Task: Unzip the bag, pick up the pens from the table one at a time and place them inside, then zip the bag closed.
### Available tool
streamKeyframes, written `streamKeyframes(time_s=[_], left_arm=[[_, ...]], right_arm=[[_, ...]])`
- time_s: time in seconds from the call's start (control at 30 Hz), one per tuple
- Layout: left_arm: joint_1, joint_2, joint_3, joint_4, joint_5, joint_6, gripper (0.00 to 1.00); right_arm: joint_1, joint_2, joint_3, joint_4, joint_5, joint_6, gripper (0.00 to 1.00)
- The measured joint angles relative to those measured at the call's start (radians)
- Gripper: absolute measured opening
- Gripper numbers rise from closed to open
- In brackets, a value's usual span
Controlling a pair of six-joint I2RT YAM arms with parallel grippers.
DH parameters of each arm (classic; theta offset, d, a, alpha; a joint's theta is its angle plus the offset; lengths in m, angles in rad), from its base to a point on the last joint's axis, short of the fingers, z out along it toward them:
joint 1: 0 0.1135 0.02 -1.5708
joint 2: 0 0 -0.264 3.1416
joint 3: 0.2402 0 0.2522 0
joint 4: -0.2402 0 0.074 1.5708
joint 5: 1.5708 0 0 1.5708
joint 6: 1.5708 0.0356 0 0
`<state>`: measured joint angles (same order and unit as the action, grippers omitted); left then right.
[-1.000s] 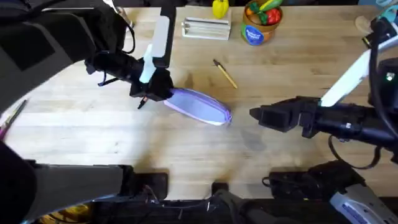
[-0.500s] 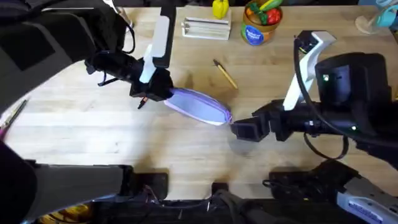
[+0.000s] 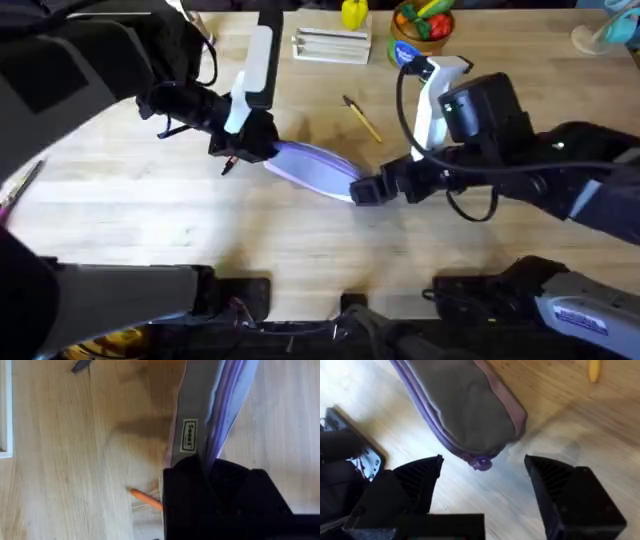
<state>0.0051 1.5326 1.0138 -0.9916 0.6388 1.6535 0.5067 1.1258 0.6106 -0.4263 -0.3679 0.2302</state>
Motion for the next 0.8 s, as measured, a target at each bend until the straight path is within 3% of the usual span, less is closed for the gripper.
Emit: streamKeyframes(time_s=[0.13, 0.33, 0.53, 0.8], left_arm=[[0.000, 0.000, 0.000, 0.000, 0.000, 0.000, 0.042], [0.000, 0.000, 0.000, 0.000, 0.000, 0.000, 0.042], [0.000, 0.000, 0.000, 0.000, 0.000, 0.000, 0.042], [0.000, 0.000, 0.000, -0.003, 0.000, 0.000, 0.042]], right_arm=[[0.019, 0.073, 0.000, 0.052, -0.041, -0.008, 0.938], [0.021, 0.090, 0.000, 0.070, -0.076, -0.015, 0.855], [0.021, 0.090, 0.000, 0.096, -0.085, -0.021, 0.527], [0.021, 0.090, 0.000, 0.052, -0.082, -0.021, 0.343]])
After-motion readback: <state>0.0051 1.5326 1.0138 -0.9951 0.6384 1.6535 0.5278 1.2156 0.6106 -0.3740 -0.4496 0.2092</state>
